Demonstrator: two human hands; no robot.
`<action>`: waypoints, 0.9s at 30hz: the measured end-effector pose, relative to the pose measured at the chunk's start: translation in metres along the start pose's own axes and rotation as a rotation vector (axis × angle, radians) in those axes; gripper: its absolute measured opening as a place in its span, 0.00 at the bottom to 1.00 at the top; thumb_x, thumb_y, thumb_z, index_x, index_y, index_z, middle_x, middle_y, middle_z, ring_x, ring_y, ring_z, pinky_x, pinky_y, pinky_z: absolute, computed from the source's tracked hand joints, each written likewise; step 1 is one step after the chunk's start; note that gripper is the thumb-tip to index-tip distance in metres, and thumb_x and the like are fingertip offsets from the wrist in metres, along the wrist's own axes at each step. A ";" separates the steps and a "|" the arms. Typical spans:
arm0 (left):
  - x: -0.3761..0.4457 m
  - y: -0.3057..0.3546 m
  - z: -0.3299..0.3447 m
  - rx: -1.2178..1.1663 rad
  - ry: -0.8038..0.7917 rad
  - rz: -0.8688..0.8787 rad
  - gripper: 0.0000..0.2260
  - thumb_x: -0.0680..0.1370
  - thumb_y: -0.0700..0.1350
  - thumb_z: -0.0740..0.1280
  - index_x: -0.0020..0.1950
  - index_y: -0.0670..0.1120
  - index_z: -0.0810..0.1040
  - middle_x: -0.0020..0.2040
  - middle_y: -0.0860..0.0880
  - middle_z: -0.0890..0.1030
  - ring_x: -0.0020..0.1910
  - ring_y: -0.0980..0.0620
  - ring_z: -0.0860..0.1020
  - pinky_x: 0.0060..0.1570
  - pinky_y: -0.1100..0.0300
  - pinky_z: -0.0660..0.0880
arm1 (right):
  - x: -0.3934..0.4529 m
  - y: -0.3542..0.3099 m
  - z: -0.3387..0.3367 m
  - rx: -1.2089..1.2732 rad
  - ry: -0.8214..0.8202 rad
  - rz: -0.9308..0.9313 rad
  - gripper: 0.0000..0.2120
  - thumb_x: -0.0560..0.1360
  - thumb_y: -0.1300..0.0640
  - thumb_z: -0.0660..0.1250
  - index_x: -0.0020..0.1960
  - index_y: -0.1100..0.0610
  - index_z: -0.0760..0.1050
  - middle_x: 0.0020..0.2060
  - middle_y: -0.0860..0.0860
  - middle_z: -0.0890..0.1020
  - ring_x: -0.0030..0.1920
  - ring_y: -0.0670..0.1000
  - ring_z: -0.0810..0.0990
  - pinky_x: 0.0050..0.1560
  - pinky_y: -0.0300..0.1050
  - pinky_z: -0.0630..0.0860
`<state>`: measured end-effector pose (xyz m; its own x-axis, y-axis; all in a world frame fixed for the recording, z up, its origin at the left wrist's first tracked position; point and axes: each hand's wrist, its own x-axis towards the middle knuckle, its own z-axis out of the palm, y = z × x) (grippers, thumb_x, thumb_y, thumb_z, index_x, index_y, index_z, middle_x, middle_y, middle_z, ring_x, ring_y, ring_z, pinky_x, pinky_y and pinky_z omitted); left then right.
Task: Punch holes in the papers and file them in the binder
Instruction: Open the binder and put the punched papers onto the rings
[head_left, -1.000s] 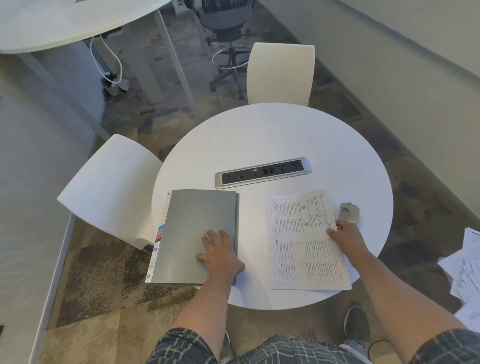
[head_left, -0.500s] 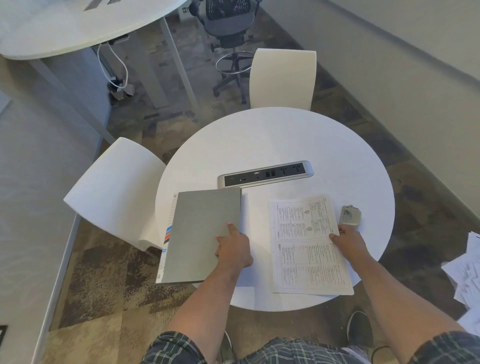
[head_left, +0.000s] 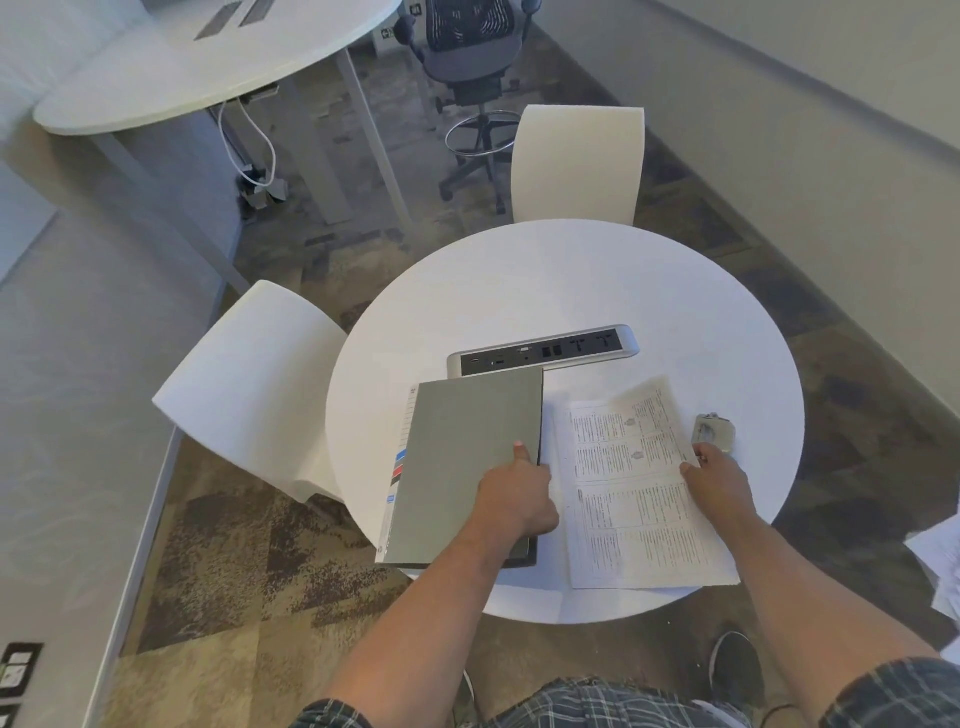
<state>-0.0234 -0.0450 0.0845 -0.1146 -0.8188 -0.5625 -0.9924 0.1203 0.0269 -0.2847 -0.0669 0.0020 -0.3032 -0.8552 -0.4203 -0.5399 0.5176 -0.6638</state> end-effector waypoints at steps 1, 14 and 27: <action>-0.003 0.003 -0.004 -0.014 -0.006 0.011 0.30 0.77 0.45 0.59 0.81 0.48 0.61 0.83 0.39 0.48 0.66 0.36 0.76 0.63 0.46 0.76 | -0.002 -0.001 -0.003 0.006 0.022 -0.005 0.14 0.81 0.60 0.60 0.65 0.55 0.75 0.48 0.50 0.80 0.41 0.52 0.80 0.43 0.48 0.74; -0.028 0.021 -0.048 -0.371 0.059 0.097 0.25 0.77 0.41 0.60 0.75 0.44 0.69 0.74 0.42 0.71 0.69 0.40 0.73 0.67 0.48 0.72 | 0.003 -0.008 -0.037 0.451 0.481 0.022 0.12 0.82 0.53 0.58 0.56 0.57 0.78 0.48 0.51 0.80 0.51 0.59 0.81 0.44 0.42 0.71; -0.045 -0.018 -0.062 -0.978 0.062 0.175 0.31 0.74 0.36 0.63 0.74 0.59 0.73 0.77 0.59 0.70 0.72 0.47 0.73 0.45 0.59 0.79 | 0.005 -0.015 0.009 0.098 0.070 0.020 0.16 0.80 0.57 0.61 0.67 0.54 0.73 0.55 0.53 0.83 0.46 0.56 0.81 0.48 0.50 0.77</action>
<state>-0.0029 -0.0448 0.1609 -0.2375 -0.8651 -0.4419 -0.5589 -0.2504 0.7905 -0.2707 -0.0787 0.0043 -0.3690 -0.8429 -0.3916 -0.4552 0.5313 -0.7145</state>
